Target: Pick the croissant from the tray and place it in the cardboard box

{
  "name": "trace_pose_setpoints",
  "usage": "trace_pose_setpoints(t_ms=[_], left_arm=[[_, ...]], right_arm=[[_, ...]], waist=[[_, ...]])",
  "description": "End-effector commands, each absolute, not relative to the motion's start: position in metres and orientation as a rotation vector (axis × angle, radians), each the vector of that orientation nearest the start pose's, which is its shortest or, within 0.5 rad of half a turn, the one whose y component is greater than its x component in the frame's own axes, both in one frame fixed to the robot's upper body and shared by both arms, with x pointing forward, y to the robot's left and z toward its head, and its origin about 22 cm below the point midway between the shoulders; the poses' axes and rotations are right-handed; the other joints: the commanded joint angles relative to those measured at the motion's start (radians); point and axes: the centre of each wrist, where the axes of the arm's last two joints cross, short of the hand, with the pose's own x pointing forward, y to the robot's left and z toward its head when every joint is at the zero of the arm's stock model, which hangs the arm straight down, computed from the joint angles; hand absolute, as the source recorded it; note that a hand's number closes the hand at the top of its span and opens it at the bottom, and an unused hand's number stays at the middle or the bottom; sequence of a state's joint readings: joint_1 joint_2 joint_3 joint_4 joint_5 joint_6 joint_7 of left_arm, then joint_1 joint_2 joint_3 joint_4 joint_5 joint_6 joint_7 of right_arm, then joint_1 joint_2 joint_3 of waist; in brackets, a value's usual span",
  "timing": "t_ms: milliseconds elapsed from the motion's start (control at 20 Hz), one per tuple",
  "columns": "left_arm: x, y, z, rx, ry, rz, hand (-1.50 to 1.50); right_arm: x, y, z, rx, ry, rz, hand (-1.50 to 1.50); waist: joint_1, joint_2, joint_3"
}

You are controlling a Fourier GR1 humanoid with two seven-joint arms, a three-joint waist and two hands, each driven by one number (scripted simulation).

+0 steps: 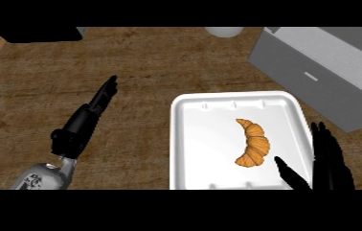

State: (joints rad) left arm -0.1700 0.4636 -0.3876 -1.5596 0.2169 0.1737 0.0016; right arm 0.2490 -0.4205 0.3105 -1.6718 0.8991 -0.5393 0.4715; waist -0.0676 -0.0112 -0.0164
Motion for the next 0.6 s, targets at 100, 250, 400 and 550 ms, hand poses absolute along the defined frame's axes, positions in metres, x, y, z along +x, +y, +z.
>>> trace_pose_setpoints(t_ms=[100,250,400,550], left_arm=[[0.268,0.220,0.035,0.009,-1.587,-0.428,0.00],[0.268,0.223,0.039,0.015,-1.594,-0.428,0.00],[0.279,0.206,0.041,-0.023,-1.613,-0.447,0.00],[0.292,0.210,0.059,-0.025,-1.601,-0.442,0.00]], right_arm=[[0.147,-0.208,0.025,-1.089,-1.045,0.615,-1.50],[0.138,-0.191,0.062,-1.078,-0.946,0.606,-1.50],[0.139,-0.160,0.089,-1.054,-0.877,0.592,-1.50],[0.161,-0.128,0.109,-1.056,-0.890,0.555,-1.50]], waist=[[0.017,0.006,0.003],[0.041,0.005,0.007],[0.054,0.012,0.012],[0.072,0.013,0.014]])
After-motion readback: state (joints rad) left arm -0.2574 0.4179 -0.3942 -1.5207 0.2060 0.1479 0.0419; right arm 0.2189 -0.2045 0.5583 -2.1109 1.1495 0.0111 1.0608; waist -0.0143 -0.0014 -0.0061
